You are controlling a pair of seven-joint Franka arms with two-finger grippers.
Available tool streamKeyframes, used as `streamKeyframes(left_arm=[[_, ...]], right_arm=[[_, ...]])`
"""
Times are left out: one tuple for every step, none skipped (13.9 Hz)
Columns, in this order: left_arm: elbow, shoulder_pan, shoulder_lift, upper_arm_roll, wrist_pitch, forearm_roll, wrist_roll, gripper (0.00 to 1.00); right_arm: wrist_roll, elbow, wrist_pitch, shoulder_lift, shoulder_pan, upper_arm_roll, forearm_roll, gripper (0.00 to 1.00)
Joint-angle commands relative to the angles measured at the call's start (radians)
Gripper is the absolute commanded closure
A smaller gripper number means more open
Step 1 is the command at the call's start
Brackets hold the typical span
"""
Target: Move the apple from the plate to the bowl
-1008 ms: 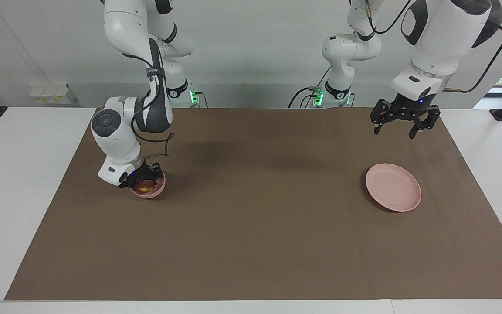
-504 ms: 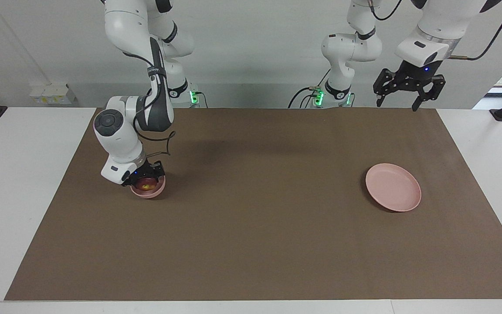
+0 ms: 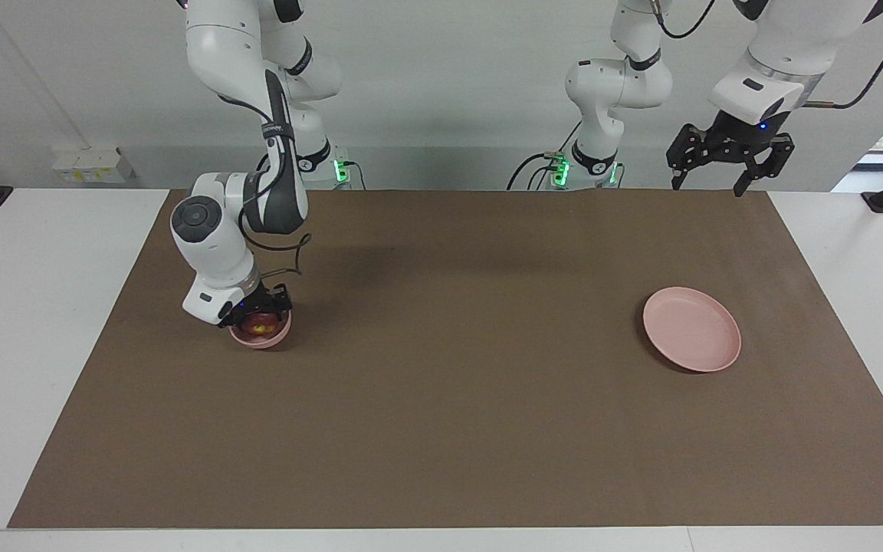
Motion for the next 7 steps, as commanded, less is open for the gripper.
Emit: streamKeyframes(left_arm=[[0.020,0.002,0.002,-0.005,-0.014,-0.010,0.004,0.00],[0.020,0.002,-0.001,-0.005,-0.011,-0.010,0.002,0.00],[0.020,0.004,-0.001,-0.003,-0.011,-0.010,0.001,0.00],[0.019,0.004,-0.004,-0.003,-0.009,-0.009,0.001,0.00],[0.014,0.002,-0.007,-0.003,-0.015,-0.009,0.001,0.00],[0.008,0.002,-0.010,-0.003,-0.022,-0.009,-0.001,0.00],[0.005,0.002,-0.012,-0.003,-0.025,-0.009,-0.002,0.00]], right_arm=[[-0.006,-0.019,0.020,-0.019,-0.012,0.009,-0.006,0.00],[-0.001,-0.011,0.015,-0.019,-0.009,0.009,-0.003,0.00],[0.020,-0.004,0.011,-0.022,-0.003,0.009,-0.003,0.00],[0.046,0.012,0.003,-0.031,0.002,0.007,-0.003,0.00],[0.075,0.030,-0.018,-0.046,0.003,0.009,-0.003,0.00],[0.112,0.049,-0.046,-0.063,0.003,0.010,-0.003,0.00],[0.164,0.071,-0.079,-0.088,0.005,0.012,-0.003,0.00]])
